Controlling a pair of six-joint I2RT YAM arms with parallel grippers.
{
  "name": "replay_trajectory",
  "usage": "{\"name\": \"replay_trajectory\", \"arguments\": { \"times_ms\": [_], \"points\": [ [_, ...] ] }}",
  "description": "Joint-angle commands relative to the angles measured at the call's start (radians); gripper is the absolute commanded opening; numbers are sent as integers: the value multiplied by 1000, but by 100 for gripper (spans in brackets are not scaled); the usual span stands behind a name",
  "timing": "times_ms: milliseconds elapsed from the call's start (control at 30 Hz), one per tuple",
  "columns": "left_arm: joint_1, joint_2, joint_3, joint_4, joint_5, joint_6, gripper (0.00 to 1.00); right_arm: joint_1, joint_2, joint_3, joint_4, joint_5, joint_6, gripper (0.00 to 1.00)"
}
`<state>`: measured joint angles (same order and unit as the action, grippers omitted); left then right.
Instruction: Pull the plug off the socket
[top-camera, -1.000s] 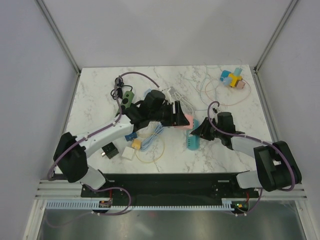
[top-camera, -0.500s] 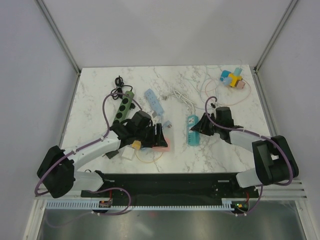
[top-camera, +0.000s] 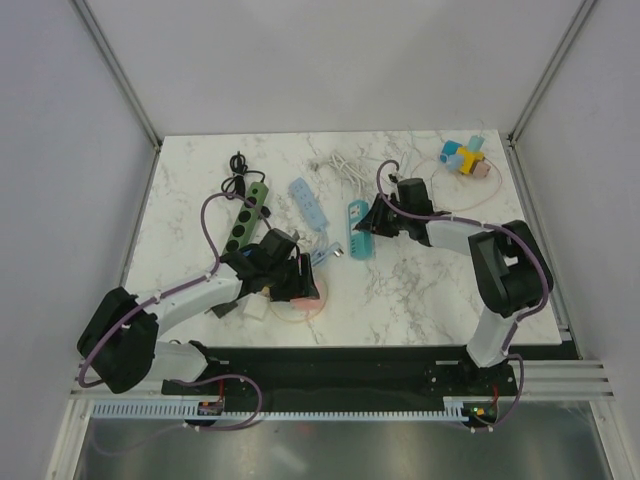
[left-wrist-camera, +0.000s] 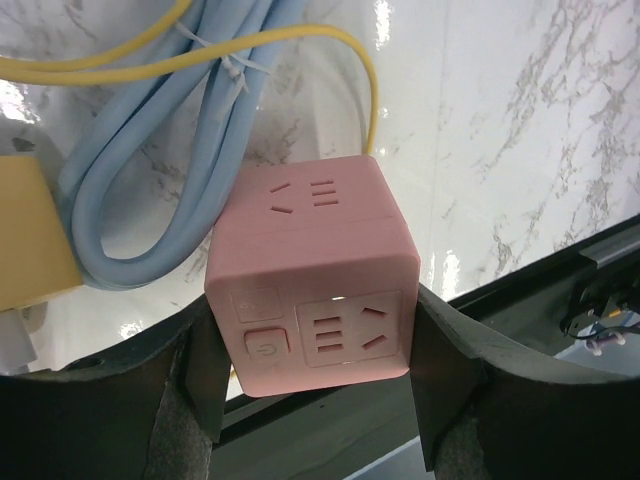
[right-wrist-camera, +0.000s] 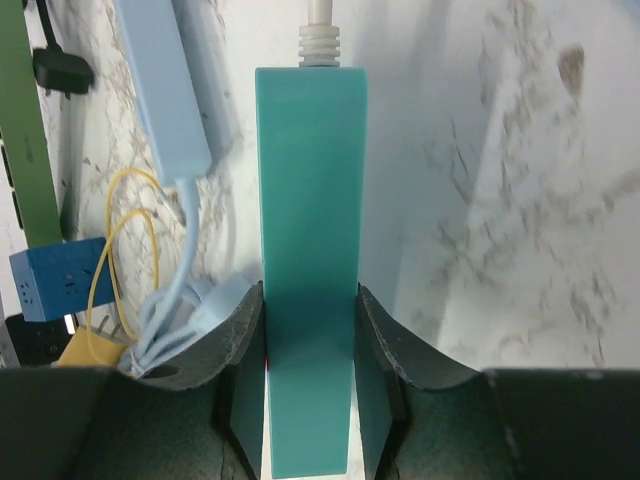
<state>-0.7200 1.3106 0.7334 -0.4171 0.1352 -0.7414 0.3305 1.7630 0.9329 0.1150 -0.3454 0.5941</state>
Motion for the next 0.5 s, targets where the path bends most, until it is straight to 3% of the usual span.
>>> {"name": "replay_trajectory", "arguments": {
  "times_ms": [0, 167, 267, 367, 467],
  "points": [
    [34, 13, 0, 14, -46, 31, 38, 4, 67, 139, 14, 31, -13, 0],
    [54, 7, 3, -3, -55, 45, 69, 12, 211, 326, -40, 32, -14, 0],
    [59, -22, 4, -12, -57, 56, 82, 13, 274, 414, -64, 48, -14, 0],
    [65, -54, 15, -35, -55, 71, 91, 12, 335, 509, -109, 52, -26, 1],
    [76, -89, 43, -68, -63, 92, 93, 13, 381, 593, -170, 56, -42, 14]
  ]
}}
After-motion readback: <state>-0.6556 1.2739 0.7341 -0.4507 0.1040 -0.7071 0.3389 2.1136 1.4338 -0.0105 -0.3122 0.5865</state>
